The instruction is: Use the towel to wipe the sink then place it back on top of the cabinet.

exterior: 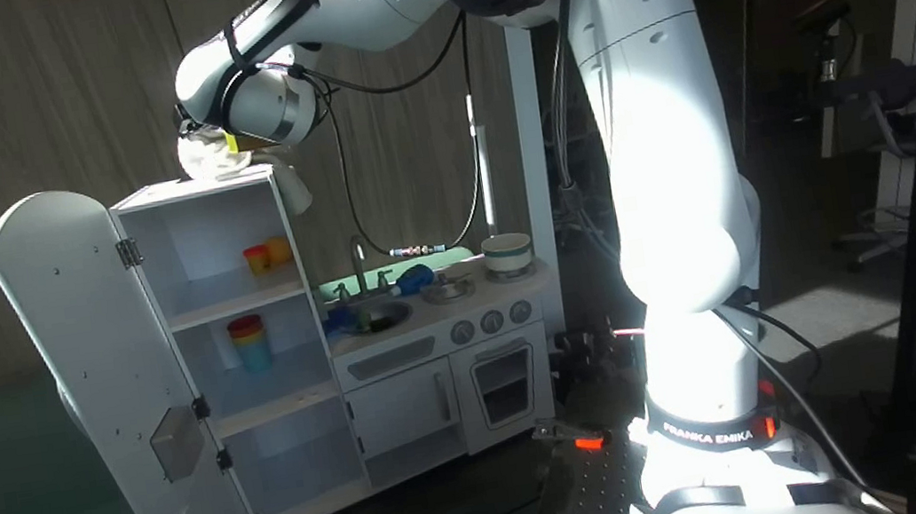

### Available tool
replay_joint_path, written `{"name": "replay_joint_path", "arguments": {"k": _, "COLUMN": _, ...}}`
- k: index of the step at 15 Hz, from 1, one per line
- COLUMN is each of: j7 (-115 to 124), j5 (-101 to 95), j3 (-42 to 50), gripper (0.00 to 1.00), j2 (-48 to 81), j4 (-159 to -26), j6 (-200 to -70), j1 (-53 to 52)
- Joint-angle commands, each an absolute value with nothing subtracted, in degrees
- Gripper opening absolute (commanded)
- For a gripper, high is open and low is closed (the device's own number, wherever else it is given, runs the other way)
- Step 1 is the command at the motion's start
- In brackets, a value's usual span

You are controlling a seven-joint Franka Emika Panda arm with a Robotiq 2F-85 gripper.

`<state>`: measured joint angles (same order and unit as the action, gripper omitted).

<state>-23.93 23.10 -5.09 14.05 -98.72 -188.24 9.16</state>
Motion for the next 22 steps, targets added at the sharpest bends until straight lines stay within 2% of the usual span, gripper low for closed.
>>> {"name": "replay_joint_path", "arguments": {"k": 1, "j7": -21.73, "j5": 24.32, "j3": -1.92, "gripper": 0.86, "j2": 9.43, "j4": -102.85, "j6": -188.26, "j1": 5.91}}
{"name": "replay_joint_path", "arguments": {"k": 3, "j7": -13.89, "j5": 17.64, "j3": -0.18, "gripper": 1.0, "j2": 5.12, "j4": -108.97, "j6": -190.29, "j1": 5.14}}
{"name": "replay_joint_path", "arguments": {"k": 8, "j7": -14.02, "j5": 21.8, "j3": 0.69, "gripper": 1.0, "j2": -8.3, "j4": -124.94, "j6": -196.34, "j1": 4.92}}
{"name": "replay_joint_path", "arguments": {"k": 12, "j7": -15.83, "j5": 28.97, "j3": -0.97, "gripper": 1.0, "j2": -18.7, "j4": -138.12, "j6": -193.68, "j1": 11.52}}
{"name": "replay_joint_path", "arguments": {"k": 17, "j7": -14.66, "j5": 28.46, "j3": -3.82, "gripper": 1.0, "j2": -25.75, "j4": -148.95, "j6": -177.41, "j1": 25.3}}
{"name": "replay_joint_path", "arguments": {"k": 19, "j7": -15.35, "j5": 26.9, "j3": -1.9, "gripper": 1.0, "j2": -27.56, "j4": -150.7, "j6": -167.9, "j1": 26.25}}
{"name": "replay_joint_path", "arguments": {"k": 20, "j7": -10.1, "j5": 18.36, "j3": 4.0, "gripper": 1.0, "j2": -27.94, "j4": -151.78, "j6": -164.22, "j1": 22.51}}
{"name": "replay_joint_path", "arguments": {"k": 22, "j7": -8.27, "j5": 11.66, "j3": 6.04, "gripper": 1.0, "j2": -28.44, "j4": -151.94, "j6": -155.24, "j1": 23.54}}
